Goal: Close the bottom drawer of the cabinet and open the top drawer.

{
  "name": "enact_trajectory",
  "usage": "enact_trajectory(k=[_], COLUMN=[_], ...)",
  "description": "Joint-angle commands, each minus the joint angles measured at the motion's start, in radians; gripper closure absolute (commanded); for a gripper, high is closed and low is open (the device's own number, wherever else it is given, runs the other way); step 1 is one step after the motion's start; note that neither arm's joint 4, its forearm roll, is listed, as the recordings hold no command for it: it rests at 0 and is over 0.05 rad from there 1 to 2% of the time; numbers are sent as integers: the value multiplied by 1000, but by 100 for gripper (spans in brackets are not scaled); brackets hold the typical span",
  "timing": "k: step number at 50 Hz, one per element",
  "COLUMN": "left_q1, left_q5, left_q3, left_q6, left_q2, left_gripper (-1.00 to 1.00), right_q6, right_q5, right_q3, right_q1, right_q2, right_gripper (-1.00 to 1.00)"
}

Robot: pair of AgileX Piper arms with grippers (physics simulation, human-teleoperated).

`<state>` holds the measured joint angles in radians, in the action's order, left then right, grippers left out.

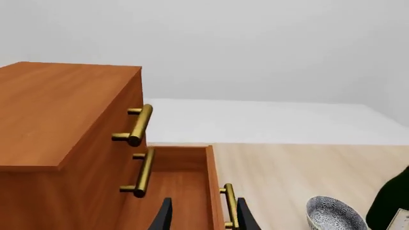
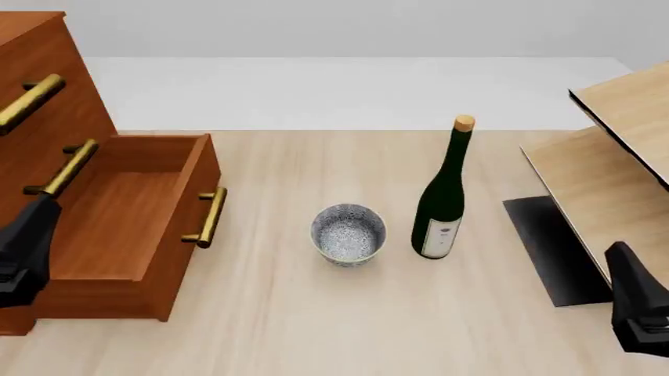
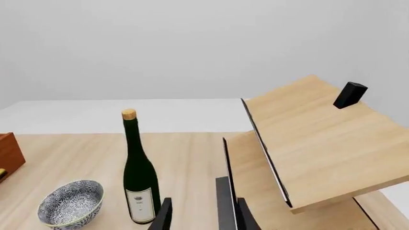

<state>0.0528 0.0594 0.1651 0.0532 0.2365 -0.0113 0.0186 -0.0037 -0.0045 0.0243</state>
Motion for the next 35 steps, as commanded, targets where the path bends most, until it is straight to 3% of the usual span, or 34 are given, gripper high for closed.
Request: enact_trajectory(k=[1,11,13,20,21,22,24,25,27,29,31,33,35], left_q1=[43,101,119,160,165,173,183,196,200,234,290,282,293], left_q5=[3,-16,-29,-91,-111,-119,-142,-146,-179,-191,-174,-204,-214], left_q3=[129,221,253,355,380,391,412,416,441,447,433,456,462], left_q6=[42,152,111,157,92,78,102,148,142,188,300,240,243], left_q2=[178,355,400,545,572,582,628,619,665,698,679,717,736], left_gripper=[-100,-100,-100,-100,-100,-100,-100,-100,-100,-100,-100,-100,-100], right_q6=[-3,-8,-8,-11,-11,-11,-12,-12,-12,-13,-14,-14,-14], right_q5=[11,12,10,15,15,16,17,17,18,18,18,18,17], right_q3=[1,1,1,1,1,1,1,0,0,0,0,0,0], right_q1=[-2,-3,-1,-2,-2,-2,-2,-3,-2,-2,0,1,1], right_q2=[12,14,12,19,19,21,21,22,22,23,24,23,24], right_gripper=[-100,-100,-100,-100,-100,-100,-100,-100,-100,-100,-100,-100,-100])
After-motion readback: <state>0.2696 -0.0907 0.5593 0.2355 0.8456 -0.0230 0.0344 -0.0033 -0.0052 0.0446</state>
